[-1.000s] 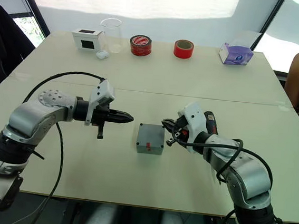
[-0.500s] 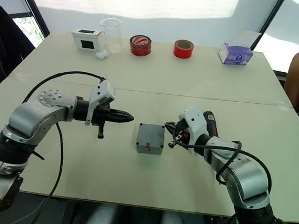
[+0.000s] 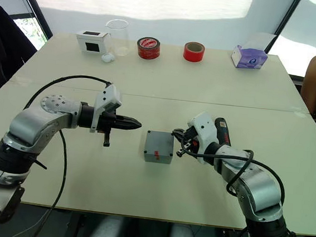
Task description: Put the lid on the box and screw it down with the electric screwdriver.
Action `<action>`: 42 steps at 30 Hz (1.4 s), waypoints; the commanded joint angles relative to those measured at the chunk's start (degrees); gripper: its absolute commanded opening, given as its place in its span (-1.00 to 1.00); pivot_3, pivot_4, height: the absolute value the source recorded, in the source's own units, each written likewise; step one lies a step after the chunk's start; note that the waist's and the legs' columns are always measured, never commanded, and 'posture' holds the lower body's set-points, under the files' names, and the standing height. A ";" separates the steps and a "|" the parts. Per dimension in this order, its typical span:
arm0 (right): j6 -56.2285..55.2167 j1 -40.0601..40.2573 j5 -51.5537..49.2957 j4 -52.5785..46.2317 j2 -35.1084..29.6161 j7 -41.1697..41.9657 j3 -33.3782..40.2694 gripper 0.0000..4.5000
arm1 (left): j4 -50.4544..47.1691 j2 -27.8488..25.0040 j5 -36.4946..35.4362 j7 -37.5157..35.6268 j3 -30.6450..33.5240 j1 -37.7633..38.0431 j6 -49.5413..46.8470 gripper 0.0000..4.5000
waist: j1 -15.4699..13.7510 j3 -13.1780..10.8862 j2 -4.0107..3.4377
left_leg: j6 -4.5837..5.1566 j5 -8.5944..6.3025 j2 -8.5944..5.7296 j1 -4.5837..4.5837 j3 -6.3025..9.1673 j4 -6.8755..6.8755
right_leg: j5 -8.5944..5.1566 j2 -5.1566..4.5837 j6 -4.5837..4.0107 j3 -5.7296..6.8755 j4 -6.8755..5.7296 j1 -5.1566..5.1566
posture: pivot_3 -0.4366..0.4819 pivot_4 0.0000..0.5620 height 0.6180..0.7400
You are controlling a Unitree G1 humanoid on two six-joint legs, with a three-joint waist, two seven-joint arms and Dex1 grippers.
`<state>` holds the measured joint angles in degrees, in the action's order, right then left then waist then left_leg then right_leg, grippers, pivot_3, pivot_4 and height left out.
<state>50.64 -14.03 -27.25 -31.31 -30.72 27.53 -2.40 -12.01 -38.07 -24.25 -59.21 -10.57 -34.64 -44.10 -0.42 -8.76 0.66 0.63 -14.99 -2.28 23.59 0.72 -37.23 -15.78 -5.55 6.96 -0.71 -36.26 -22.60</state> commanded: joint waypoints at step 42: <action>-0.41 -0.48 -0.63 -0.97 -0.12 0.39 1.92 0.35 | -1.09 1.08 -1.89 0.61 1.08 -0.67 0.54 -1.00 | -0.08 0.00 0.00 | 0.00 0.00 0.00 0.00 0.00 0.00 | 0.00 0.00 0.00 0.00 0.00 0.00 | -0.05 -0.47 1.00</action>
<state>50.06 -13.57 -26.56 -30.02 -30.42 27.67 -3.03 -11.96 -37.22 -24.57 -58.74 -11.47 -34.54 -43.49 -0.51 -8.76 0.66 0.63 -14.99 -2.28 23.59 0.72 -37.24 -15.78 -5.55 6.96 -0.71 -36.26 -22.59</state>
